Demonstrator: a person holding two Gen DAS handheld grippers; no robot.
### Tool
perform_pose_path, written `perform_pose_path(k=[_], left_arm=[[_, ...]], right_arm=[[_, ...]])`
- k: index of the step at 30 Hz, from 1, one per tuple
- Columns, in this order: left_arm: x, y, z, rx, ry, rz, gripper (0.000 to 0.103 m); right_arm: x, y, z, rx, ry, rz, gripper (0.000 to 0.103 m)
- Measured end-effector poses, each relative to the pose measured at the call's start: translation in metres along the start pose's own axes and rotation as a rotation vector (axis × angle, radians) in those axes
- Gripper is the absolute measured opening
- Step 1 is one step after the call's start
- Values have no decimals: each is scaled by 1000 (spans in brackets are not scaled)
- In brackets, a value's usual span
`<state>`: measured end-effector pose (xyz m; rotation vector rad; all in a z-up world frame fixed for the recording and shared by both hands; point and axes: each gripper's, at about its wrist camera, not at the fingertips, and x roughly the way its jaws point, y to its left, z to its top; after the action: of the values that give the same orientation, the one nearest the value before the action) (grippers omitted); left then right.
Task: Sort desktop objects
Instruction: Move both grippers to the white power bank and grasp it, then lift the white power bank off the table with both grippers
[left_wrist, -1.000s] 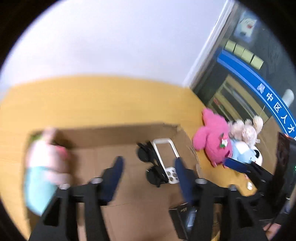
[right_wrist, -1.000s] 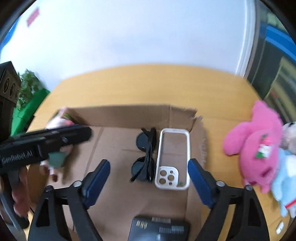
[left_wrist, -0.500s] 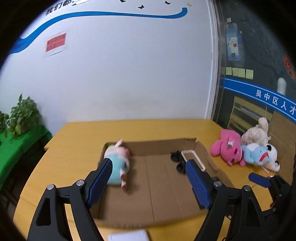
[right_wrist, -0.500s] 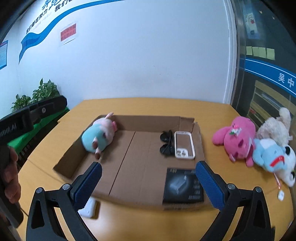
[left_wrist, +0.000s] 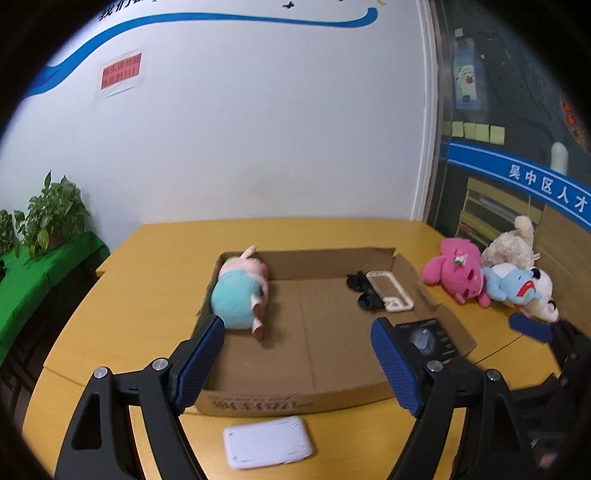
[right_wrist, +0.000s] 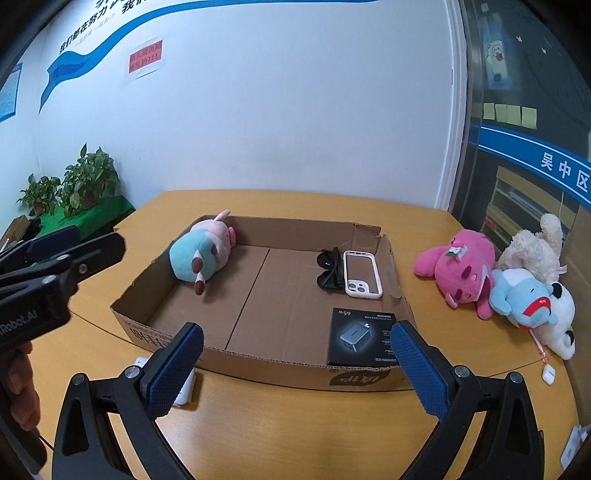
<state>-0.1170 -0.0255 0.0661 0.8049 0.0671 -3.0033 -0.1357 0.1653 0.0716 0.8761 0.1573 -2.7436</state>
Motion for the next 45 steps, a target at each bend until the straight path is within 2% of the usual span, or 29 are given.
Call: perform_pose_path(k=[4,12,16,21,23,27,31,33,39,41,45], left_arm=[[3,22,-16,-7,20,42,82],[23,63,-49,-52,111,24,82],[40,86,-73,-109,206,-48,82],[68,103,-104,-215,346,-129,81],[83,107,-116,-249,403,-164,80],[108,109,-133,-304,495,-210,79],[117,106,-141,-309,533,-222,78],[119,104,-146,-305,553,-224,70],[119,102,-146,-302,531,-235,66],[120,101,-146,-300,531,-250,58],[119,103,-148,-312,517,-243,56]], right_arm=[[4,0,-3,-5,-4,-4,103],[22,14,-12,-30,21,57,103],[39,24,-30,-59,85,154,102],[71,37,-65,-57,241,345,101],[82,49,-75,-88,264,406,101],[99,80,-88,-208,281,462,99],[122,109,-98,-314,321,472,89],[131,118,-101,-338,333,476,86],[152,134,-108,-388,350,487,76],[156,138,-111,-405,360,502,67],[156,143,-117,-447,342,477,66]])
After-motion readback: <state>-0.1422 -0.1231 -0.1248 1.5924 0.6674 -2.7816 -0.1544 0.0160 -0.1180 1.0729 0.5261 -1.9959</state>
